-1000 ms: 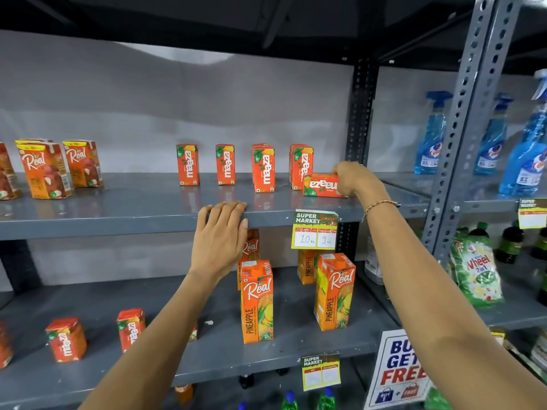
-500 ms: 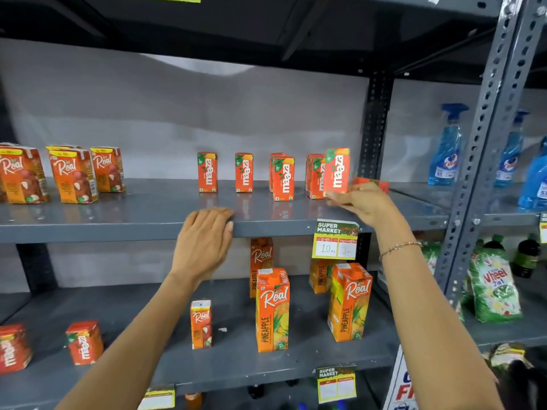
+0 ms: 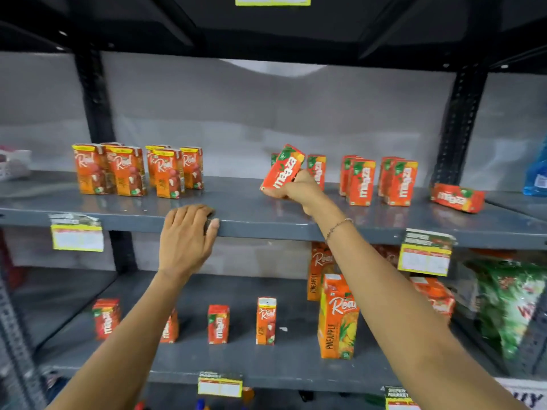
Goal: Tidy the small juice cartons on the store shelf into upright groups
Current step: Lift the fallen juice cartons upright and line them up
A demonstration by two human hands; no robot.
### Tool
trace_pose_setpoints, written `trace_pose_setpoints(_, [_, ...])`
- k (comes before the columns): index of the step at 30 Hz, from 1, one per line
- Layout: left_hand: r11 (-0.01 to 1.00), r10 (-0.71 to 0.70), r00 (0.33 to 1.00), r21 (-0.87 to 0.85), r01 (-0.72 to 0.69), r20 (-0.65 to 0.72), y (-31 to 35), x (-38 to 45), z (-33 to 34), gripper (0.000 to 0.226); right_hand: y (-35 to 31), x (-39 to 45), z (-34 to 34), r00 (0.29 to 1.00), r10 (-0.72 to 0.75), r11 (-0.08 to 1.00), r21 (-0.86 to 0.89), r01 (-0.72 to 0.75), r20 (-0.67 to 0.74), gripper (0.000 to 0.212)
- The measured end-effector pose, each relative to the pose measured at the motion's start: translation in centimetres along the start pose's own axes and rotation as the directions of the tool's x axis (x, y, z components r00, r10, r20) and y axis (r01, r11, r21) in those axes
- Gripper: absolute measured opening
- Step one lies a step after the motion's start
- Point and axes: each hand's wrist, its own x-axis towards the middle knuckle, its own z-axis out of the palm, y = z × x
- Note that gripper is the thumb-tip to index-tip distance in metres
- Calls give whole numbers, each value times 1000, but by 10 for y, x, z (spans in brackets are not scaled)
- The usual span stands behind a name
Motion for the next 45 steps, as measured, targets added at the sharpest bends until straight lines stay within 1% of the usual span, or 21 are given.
trace_pose_setpoints(2, [999,-3,999,-33,2,-35,-2,-2,3,42,1,17,13,999,-7,982,-189,-3,-51,55])
trace_pose_setpoints(4, [998,-15,998,-56,12,-57,-1,-3,6,40,3,28,20,996,10,948,-316,-36,-84,60])
trace_pose_setpoints(6, [998,-20,997,-64,15,-70,-1,-4,8,39,4,37,23,996,31,924,-377,-60,-82,64])
trace_pose_setpoints(8, [998,-14,998,-68,10,-66,-2,-4,10,39,5,42,25,997,38,896,-439,-65,-69,62])
trace_pose_setpoints(10, [997,-10,998,-76,5,-70,-3,-4,12,40,6,44,26,996,49,889,-452,-78,-76,58])
trace_pose_setpoints(15, [986,-22,993,-169,2,-114,-3,-4,10,40,9,44,24,997,72,898,-433,-80,-35,67])
trace_pose_setpoints(19, [984,-35,989,-177,9,-145,0,-4,8,39,7,36,21,996,83,896,-439,-68,16,67])
trace_pose_setpoints(21, [984,-54,984,-179,23,-168,4,-3,9,38,6,26,14,996,86,895,-441,-70,15,57])
trace_pose_setpoints(24, [982,-116,975,-171,84,-189,11,-1,10,39,8,1,-9,998,38,905,-421,-52,-43,31])
trace_pose_setpoints(27, [981,-137,978,-156,113,-157,36,3,13,44,10,-29,-47,999,-37,956,-291,25,-36,18])
trace_pose_setpoints(29, [980,-103,983,-182,75,-154,67,4,16,42,9,-46,-81,992,-84,975,-214,63,-90,9])
trace_pose_setpoints(30, [979,-90,984,-195,59,-155,85,3,18,41,9,-53,-101,986,-110,980,-179,86,-127,8])
trace_pose_setpoints(32, [975,-67,986,-218,32,-156,124,1,22,37,10,-64,-144,964,-151,985,-110,130,-219,13])
trace_pose_setpoints(34, [973,-40,988,-230,5,-147,160,0,27,38,13,-72,-189,936,-138,990,-48,129,-323,16])
trace_pose_setpoints(36, [970,-3,992,-242,-27,-123,194,4,30,40,20,-76,-232,892,-107,994,-15,112,-439,7])
trace_pose_setpoints(38, [967,53,994,-245,-75,-95,230,9,34,40,29,-74,-267,790,-100,995,-63,78,-605,19])
trace_pose_setpoints(40, [964,75,994,-249,-93,-82,261,11,38,39,35,-70,-295,653,-140,980,-196,-13,-744,20])
trace_pose_setpoints(41, [965,63,995,-251,-82,-82,272,11,40,38,36,-68,-306,615,-156,962,-260,-82,-773,19])
trace_pose_setpoints(42, [967,43,995,-248,-64,-89,279,11,43,37,39,-64,-316,614,-164,932,-326,-161,-772,20])
trace_pose_setpoints(43, [970,26,994,-240,-51,-105,282,10,47,37,43,-60,-325,657,-142,886,-391,-249,-741,26])
trace_pose_setpoints(45, [977,30,990,-205,-58,-138,282,9,53,37,51,-52,-335,763,-12,757,-505,-415,-646,47])
